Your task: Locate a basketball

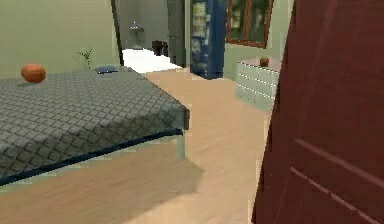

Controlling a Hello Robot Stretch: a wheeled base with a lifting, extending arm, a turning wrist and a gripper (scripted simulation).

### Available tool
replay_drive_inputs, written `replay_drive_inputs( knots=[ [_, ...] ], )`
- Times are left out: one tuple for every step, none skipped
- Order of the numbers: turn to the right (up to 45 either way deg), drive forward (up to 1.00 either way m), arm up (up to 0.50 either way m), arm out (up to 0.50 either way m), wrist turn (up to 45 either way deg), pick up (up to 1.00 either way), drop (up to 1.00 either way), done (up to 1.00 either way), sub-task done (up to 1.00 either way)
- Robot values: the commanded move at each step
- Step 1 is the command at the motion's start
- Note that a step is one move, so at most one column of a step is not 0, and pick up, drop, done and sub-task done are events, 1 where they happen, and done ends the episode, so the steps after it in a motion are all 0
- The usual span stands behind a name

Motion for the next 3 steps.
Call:
replay_drive_inputs(
  knots=[
    [0.0,1.00,0.00,0.00,0.0,0.00,0.00,0.00,0.00],
    [-6.0,0.00,0.00,0.00,0.0,0.00,0.00,0.00,0.00],
    [0.0,0.40,0.00,0.00,0.0,0.00,0.00,0.00,0.00]
  ],
)
